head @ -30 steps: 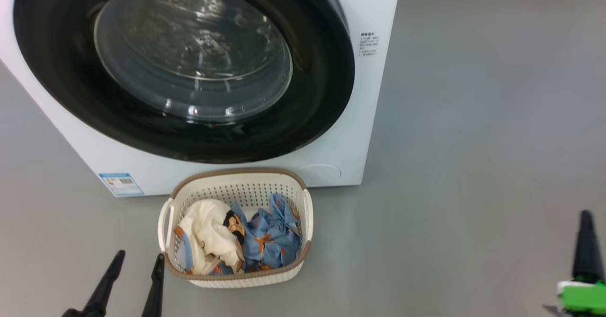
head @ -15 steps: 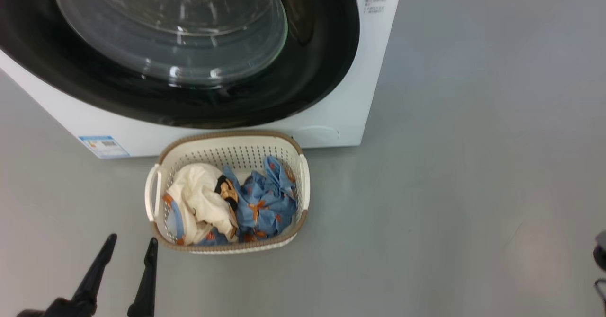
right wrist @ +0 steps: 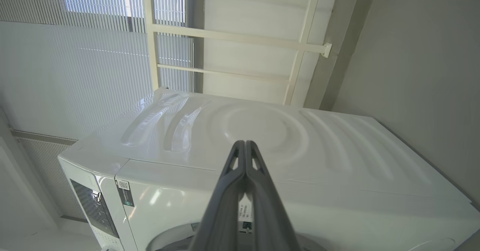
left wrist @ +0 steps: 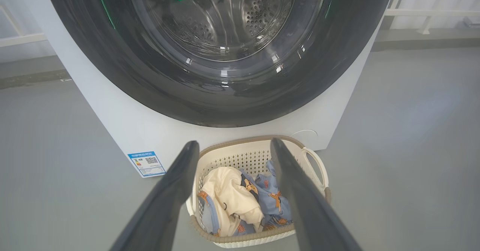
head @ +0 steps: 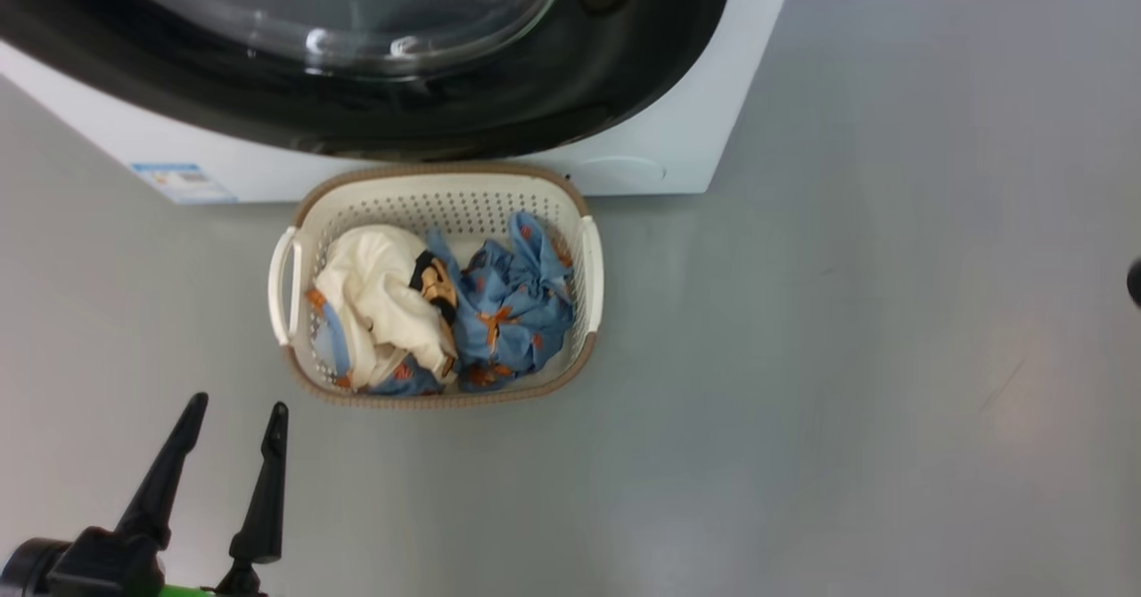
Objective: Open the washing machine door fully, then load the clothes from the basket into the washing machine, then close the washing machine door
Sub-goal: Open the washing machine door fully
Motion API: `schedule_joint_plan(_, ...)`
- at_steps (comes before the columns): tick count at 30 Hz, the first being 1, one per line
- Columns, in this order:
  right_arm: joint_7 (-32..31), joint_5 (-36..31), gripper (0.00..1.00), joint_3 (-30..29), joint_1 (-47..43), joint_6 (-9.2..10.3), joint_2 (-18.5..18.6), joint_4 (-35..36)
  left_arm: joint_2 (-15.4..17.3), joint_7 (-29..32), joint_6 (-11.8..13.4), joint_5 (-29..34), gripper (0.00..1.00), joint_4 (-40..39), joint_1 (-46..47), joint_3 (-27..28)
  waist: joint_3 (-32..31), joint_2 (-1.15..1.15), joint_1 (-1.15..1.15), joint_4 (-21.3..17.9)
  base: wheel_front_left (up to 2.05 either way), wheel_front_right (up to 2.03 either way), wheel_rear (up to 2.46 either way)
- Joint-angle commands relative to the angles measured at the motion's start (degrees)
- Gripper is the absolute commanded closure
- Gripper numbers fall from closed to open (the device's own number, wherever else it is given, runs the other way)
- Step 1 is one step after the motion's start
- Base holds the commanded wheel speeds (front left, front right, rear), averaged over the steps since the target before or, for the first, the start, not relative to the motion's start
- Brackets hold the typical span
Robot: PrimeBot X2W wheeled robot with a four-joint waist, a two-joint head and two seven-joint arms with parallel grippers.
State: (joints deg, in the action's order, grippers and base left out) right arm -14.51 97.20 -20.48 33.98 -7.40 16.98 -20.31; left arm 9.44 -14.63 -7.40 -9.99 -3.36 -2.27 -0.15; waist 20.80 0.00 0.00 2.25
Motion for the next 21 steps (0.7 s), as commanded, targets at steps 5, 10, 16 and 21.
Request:
schedule_joint_plan(5, -4.03, -2.18, 1.00, 2.98, 5.94, -0.09, 1.01, 0.94, 0.47, -0.37, -0.09, -0.55, 0.00, -1.55, 1.38, 1.33, 3.18, 0.00, 0.00, 3.54, 0.00, 0.00, 0.00)
schedule_joint_plan(10, -6.60, -4.38, 1.00, 5.03, 10.19, -0.09, 0.74, 0.67, -0.13, -0.37, -0.09, -0.56, 0.00, -1.24, 1.72, 0.50, 3.67, 0.00, 0.00, 5.68, 0.00, 0.00, 0.00)
schedule_joint_plan(16, -8.68, -5.68, 1.00, 6.32, 13.57, -0.09, 0.83, 0.60, -0.98, -0.37, -0.09, -0.63, 0.00, -0.78, 1.77, 0.34, 4.29, 0.00, 0.00, 8.32, 0.00, 0.00, 0.00)
schedule_joint_plan(21, -9.68, -6.74, 1.00, 7.77, 16.08, -0.09, 0.75, 0.34, -1.35, -0.37, -0.09, -1.20, 0.00, -0.39, 2.33, -0.01, 5.48, 0.00, 0.00, 10.12, 0.00, 0.00, 0.00)
